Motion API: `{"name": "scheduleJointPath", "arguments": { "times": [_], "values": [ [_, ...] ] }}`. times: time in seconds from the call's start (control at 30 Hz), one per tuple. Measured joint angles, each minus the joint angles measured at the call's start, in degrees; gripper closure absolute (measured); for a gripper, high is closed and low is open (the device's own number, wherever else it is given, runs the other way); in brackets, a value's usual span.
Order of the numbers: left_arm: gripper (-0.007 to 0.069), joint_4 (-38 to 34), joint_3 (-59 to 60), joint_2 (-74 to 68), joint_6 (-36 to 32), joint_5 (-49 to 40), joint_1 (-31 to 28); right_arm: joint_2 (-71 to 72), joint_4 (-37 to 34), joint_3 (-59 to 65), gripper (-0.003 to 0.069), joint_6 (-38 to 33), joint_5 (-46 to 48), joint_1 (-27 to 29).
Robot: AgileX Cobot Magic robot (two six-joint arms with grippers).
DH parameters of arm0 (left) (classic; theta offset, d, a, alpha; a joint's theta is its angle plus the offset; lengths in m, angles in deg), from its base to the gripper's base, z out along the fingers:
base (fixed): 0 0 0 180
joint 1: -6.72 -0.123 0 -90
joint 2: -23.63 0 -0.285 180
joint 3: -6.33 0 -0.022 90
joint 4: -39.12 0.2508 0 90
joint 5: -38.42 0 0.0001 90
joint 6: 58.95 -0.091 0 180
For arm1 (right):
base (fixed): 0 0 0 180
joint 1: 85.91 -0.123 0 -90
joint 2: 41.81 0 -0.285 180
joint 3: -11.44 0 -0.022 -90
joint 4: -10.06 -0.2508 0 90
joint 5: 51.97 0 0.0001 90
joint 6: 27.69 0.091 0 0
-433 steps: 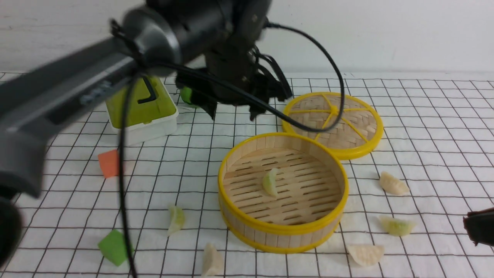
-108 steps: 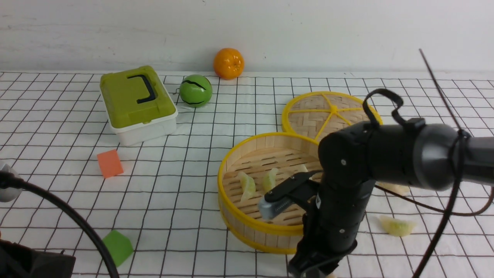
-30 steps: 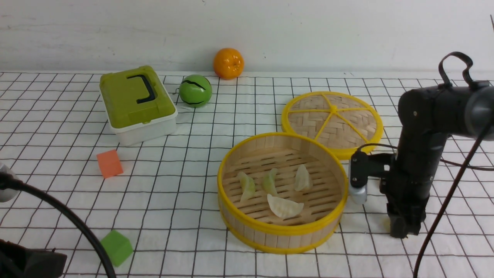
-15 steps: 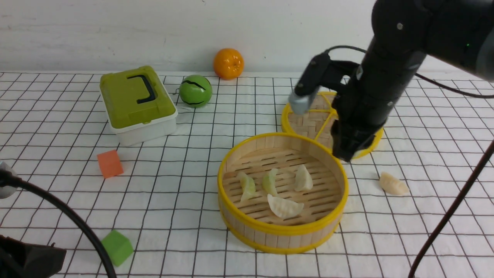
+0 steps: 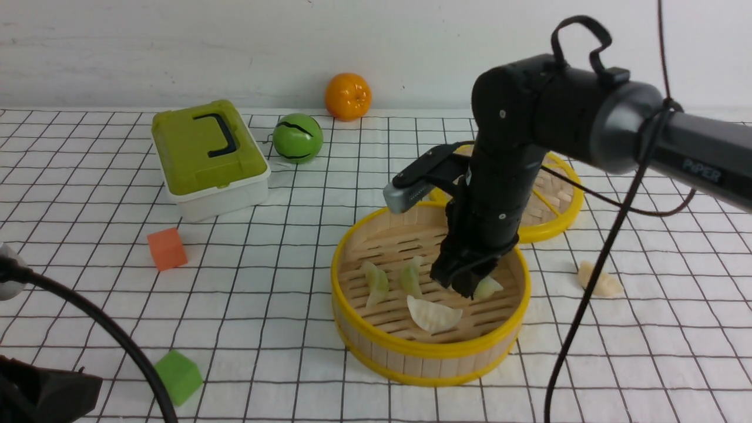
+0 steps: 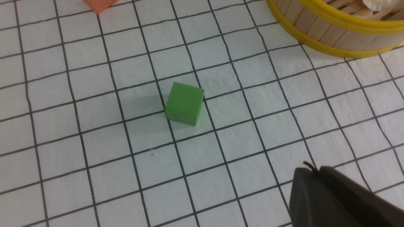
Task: Put the dumplings into the steamer on the table with the white tablecloth.
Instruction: 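Place the dumpling in the bamboo steamer basket with the right gripper, then reach for and grasp a dumpling lying on the table beside the steamer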
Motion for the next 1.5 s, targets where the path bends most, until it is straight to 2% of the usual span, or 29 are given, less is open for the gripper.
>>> {"name": "scheduleJointPath", "arguments": {
  "times": [0.17, 0.3, 0.47, 0.5, 0.53, 0.57, 0.8, 1.0, 1.07, 1.1, 1.2, 1.5],
  "values": [
    [0.0605, 0.12, 0.00, 0.00, 0.00, 0.00, 0.00, -1.56, 1.10, -0.37, 0.0456, 0.54, 1.00, 0.06],
    [0.0604, 0.28, 0.00, 0.00, 0.00, 0.00, 0.00, -1.76, 1.10, -0.49, 0.0397, 1.13, 1.33, 0.06],
    [0.0604, 0.53, 0.00, 0.00, 0.00, 0.00, 0.00, -1.82, -3.25, -4.27, 0.0203, 1.44, 2.98, 0.00],
    [0.0604, 0.53, 0.00, 0.00, 0.00, 0.00, 0.00, -1.82, -3.25, -4.27, 0.0197, 1.44, 2.98, 0.00],
    [0.0604, 0.64, 0.00, 0.00, 0.00, 0.00, 0.00, -1.58, -4.42, -6.70, 0.0151, 1.51, 3.20, 0.00],
    [0.0604, 0.69, 0.00, 0.00, 0.00, 0.06, 0.00, -0.90, -4.59, -7.33, 0.0139, 1.57, 3.20, 0.00],
    [0.0604, 0.75, 0.00, 0.00, 0.00, 0.09, 0.00, 7.65, -1.03, -8.00, 0.0128, 3.95, 3.85, 1.69],
    [0.0604, 0.75, 0.00, 0.00, 0.00, -0.25, 0.00, 9.76, 1.36, -8.35, 0.0167, 7.05, 4.30, 13.93],
    [0.0604, 0.75, 0.00, 0.00, 0.00, -0.25, 0.00, 9.36, 0.80, -8.35, 0.0169, 6.97, 4.30, 16.17],
    [0.0603, 0.75, 0.00, 0.00, 0.00, -0.25, 0.00, 8.20, -0.98, -8.35, 0.0172, 4.75, 4.30, 19.58],
    [0.0602, 0.75, 0.00, 0.00, 0.00, 0.03, 0.00, 5.04, -4.40, -8.35, 0.0172, -3.00, 4.30, 23.51],
    [0.0596, 0.75, 0.00, 0.00, 0.00, 0.62, 0.00, -4.36, -7.92, -8.35, 0.0174, -15.13, 4.05, 24.92]
  ]
}}
